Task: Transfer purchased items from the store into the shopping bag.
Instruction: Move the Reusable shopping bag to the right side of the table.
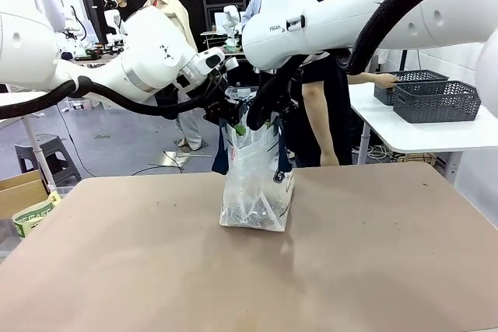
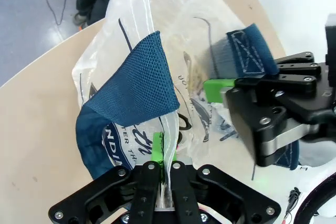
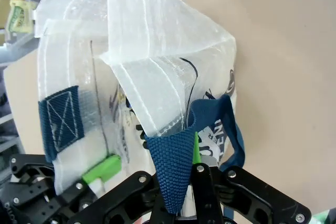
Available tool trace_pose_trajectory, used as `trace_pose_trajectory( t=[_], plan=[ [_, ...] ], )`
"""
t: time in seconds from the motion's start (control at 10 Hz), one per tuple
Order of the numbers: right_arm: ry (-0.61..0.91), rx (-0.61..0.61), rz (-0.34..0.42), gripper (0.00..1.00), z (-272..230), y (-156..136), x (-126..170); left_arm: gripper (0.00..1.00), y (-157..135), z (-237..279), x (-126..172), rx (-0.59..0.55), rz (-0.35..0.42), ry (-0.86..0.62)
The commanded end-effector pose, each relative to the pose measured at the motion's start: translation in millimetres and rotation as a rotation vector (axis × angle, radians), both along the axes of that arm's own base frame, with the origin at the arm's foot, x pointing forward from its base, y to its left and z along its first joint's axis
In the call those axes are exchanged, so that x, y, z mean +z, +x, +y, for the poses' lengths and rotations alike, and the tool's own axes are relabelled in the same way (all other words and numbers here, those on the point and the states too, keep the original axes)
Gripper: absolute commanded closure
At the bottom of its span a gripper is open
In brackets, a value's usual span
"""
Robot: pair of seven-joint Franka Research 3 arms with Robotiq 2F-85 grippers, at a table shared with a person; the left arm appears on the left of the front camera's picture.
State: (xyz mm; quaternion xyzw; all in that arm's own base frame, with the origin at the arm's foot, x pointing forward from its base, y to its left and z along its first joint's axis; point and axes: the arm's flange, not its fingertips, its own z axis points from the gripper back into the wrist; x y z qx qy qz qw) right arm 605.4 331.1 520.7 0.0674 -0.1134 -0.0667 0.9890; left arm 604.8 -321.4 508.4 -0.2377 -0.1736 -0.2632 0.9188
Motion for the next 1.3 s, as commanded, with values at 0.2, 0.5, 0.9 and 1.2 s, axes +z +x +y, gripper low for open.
trace_pose_trajectory(
  t=[0.2,0.5,0.9,1.2],
  plan=[
    [0.035,-0.045,-0.033,1.00,3,10,2,1.00,2,2,6,-0.003,-0.011,-0.058],
    [0.012,-0.013,-0.021,1.00,0,8,2,1.00,2,-3,-2,-0.006,0.006,-0.014],
    [0.054,-0.099,-0.013,1.00,-5,8,-2,1.00,-9,-8,3,-0.043,-0.006,-0.045],
    [0.062,-0.163,-0.008,1.00,-5,9,0,0.60,-13,-4,7,-0.085,0.016,-0.115]
  ],
)
